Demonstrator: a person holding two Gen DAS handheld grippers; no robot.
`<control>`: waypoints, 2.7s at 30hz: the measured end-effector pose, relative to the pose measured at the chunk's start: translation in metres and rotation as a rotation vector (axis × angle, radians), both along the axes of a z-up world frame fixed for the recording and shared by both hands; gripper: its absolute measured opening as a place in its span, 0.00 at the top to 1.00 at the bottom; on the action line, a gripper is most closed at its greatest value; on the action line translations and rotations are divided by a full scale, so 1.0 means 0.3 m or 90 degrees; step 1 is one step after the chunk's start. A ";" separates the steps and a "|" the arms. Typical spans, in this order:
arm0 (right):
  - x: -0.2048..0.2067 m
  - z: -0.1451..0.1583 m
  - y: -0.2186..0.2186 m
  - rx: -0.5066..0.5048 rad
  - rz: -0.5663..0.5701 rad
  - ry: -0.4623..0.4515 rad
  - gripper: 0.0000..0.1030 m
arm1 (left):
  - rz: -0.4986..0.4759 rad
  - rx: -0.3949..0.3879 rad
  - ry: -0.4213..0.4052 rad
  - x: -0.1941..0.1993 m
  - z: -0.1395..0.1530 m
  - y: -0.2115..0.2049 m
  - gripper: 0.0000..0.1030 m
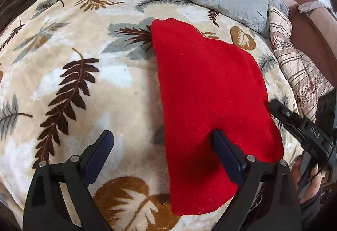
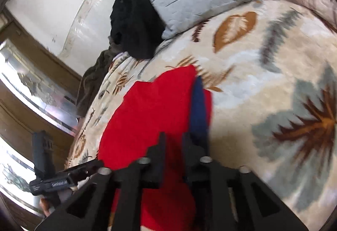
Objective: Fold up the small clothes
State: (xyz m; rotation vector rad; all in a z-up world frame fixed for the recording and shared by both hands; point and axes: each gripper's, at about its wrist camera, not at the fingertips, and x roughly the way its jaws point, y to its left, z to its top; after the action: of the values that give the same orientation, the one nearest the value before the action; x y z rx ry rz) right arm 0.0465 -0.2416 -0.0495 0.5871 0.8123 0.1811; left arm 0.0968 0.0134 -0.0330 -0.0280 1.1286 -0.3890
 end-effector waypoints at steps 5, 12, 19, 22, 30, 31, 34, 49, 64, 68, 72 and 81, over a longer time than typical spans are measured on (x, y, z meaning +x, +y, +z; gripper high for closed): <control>0.012 0.057 0.033 -0.061 0.035 -0.042 0.86 | 0.003 0.002 -0.009 -0.004 0.027 0.008 0.07; 0.013 -0.018 -0.030 -0.042 0.015 0.011 0.85 | 0.004 -0.010 0.003 0.015 -0.017 -0.007 0.00; -0.088 0.046 0.019 -0.108 0.062 -0.026 0.57 | -0.010 0.022 -0.034 0.002 0.041 -0.025 0.00; -0.086 -0.056 0.049 -0.166 0.070 0.034 0.45 | -0.028 0.039 -0.019 0.000 -0.018 -0.062 0.00; -0.140 -0.055 -0.015 -0.175 0.032 0.044 0.22 | -0.041 0.042 -0.009 -0.038 -0.023 -0.056 0.00; -0.140 -0.069 -0.015 -0.179 0.027 0.053 0.18 | -0.042 0.045 -0.009 -0.043 -0.036 -0.059 0.00; -0.137 -0.077 -0.023 -0.161 0.013 0.057 0.15 | -0.031 0.013 0.019 -0.041 -0.075 -0.053 0.00; -0.194 -0.089 -0.011 -0.120 -0.037 0.033 0.00 | 0.000 -0.055 0.062 -0.046 -0.091 -0.007 0.00; -0.254 0.058 -0.044 -0.377 -0.108 0.127 0.00 | 0.012 0.034 -0.098 -0.149 0.046 0.022 0.00; -0.289 0.084 -0.055 -0.363 -0.090 0.118 0.00 | 0.021 0.091 -0.131 -0.170 0.067 0.015 0.00; -0.296 0.093 -0.028 -0.352 -0.072 0.109 0.00 | 0.005 0.102 -0.120 -0.184 0.052 -0.009 0.00; -0.266 0.087 0.034 -0.349 -0.049 0.099 0.00 | -0.010 0.111 -0.121 -0.221 0.056 -0.032 0.00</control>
State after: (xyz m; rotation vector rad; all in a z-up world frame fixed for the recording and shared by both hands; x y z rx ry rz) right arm -0.0332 -0.2314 -0.0234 0.1147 0.9416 -0.1594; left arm 0.0306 0.0038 -0.0162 0.1682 0.9709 -0.2995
